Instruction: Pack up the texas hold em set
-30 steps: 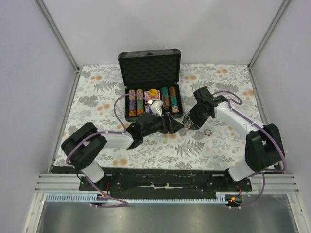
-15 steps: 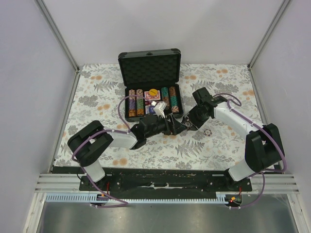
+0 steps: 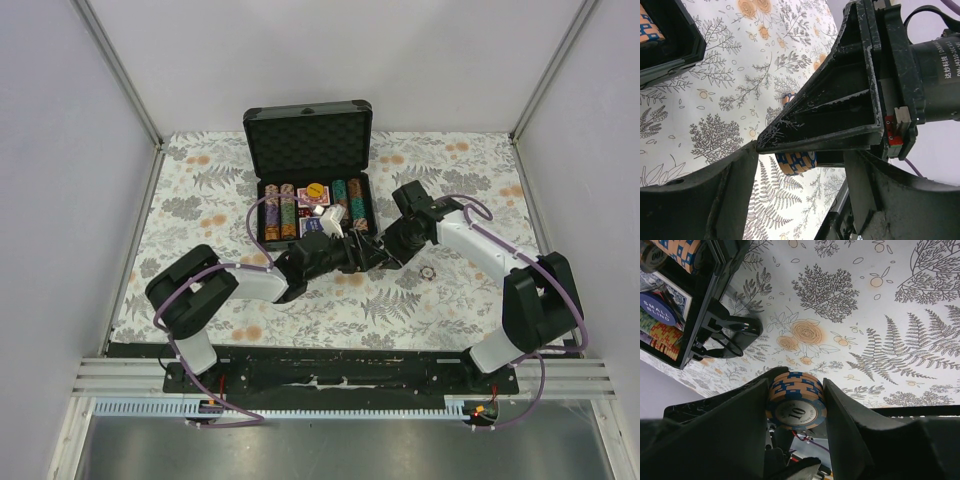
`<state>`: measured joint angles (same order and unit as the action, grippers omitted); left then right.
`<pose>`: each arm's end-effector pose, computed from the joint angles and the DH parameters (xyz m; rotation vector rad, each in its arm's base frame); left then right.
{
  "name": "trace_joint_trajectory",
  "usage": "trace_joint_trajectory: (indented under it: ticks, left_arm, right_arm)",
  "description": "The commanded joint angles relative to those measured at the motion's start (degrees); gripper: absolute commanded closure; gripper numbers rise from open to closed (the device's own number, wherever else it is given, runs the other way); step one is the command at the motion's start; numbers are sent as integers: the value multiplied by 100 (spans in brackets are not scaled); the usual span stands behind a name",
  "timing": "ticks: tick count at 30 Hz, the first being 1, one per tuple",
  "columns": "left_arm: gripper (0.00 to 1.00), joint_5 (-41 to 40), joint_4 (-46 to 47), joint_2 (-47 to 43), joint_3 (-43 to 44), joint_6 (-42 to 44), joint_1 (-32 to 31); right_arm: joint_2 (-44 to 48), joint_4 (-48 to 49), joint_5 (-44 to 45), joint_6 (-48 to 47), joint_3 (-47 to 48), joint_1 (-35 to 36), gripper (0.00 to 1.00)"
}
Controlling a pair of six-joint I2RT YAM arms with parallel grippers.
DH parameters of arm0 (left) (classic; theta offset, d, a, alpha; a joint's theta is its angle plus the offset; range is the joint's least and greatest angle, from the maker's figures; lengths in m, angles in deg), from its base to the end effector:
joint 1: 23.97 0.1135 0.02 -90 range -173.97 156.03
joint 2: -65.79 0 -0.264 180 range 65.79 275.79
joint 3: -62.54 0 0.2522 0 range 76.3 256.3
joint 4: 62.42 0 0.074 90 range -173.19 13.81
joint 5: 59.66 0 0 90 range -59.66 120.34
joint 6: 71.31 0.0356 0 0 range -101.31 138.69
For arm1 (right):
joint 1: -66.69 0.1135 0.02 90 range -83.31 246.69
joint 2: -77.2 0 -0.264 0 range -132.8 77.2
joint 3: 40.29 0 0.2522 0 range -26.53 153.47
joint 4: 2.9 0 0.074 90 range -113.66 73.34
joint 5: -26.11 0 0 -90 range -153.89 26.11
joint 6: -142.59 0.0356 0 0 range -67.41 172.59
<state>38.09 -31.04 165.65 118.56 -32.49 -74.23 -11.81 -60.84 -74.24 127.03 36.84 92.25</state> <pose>0.2225 -0.2751 0.1753 0.0932 2.0112 -1.3360 0.2677 0.1351 0.2232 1.1959 2.7482 0.5830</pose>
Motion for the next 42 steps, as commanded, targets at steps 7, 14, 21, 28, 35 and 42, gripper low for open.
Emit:
trace_joint_trajectory:
  ticks: [7,14,21,28,35,42]
  left_arm:
    - [43,-344,-216,25,212,-401,-72]
    - [53,-458,-419,-89,239,-498,-72]
    - [80,-511,-551,-115,300,-490,-72]
    - [98,-520,-726,-238,362,-314,-72]
    - [98,-546,-1077,-379,371,-130,-72]
    - [98,-749,-1771,-651,423,195,-72]
  right_arm:
    - [-20,208,-64,203,166,89,95]
    - [-55,217,-81,142,237,116,95]
    - [-64,191,-73,71,325,142,95]
    - [-125,85,15,-60,456,142,84]
    - [-73,-55,270,-236,711,133,35]
    - [226,-187,639,-535,896,72,21]
